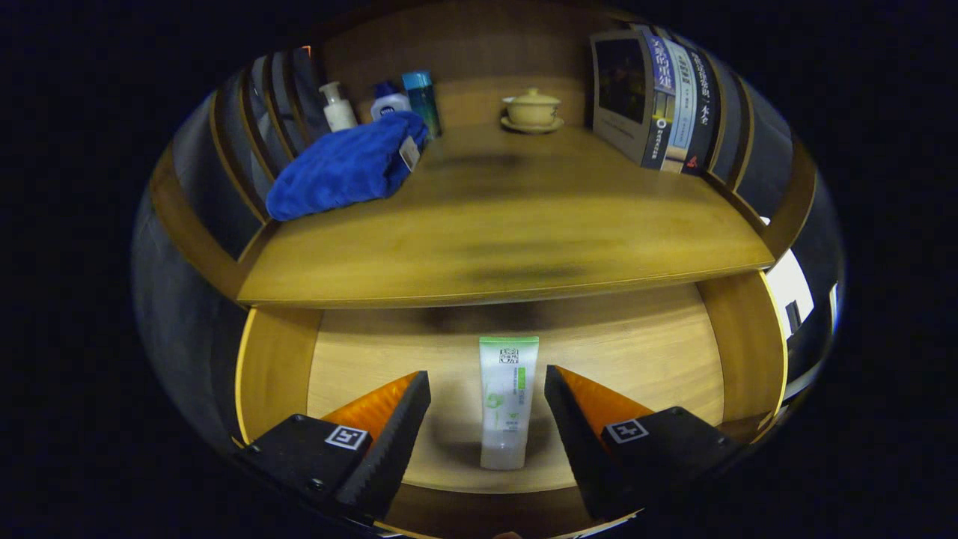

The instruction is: Pull open the drawer, take out the items inside it, and place them on the countertop above the cabinet.

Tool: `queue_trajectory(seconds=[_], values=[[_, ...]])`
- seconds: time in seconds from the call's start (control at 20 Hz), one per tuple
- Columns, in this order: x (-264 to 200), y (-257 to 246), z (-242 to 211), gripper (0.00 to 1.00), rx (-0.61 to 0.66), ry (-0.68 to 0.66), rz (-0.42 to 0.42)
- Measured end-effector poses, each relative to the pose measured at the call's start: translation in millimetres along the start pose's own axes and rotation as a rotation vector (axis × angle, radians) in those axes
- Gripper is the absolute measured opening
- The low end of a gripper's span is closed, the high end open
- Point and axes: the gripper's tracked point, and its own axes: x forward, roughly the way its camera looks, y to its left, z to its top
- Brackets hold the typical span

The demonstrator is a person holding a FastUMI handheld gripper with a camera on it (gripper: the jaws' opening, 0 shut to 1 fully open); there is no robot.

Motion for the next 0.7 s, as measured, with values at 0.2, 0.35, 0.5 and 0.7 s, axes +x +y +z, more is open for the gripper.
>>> queue_trajectory(seconds=[0.2, 0.35, 0.5, 0.7], values=[[17, -6, -23, 1.00, -0.009, 0.104, -0.020], [29, -3, -45, 1.00, 0.001, 0.193, -0.019], [43, -4, -63, 0.89, 0.032, 0.252, -0.022], [45, -17, -58, 0.69, -0.006, 0.249, -0.057]])
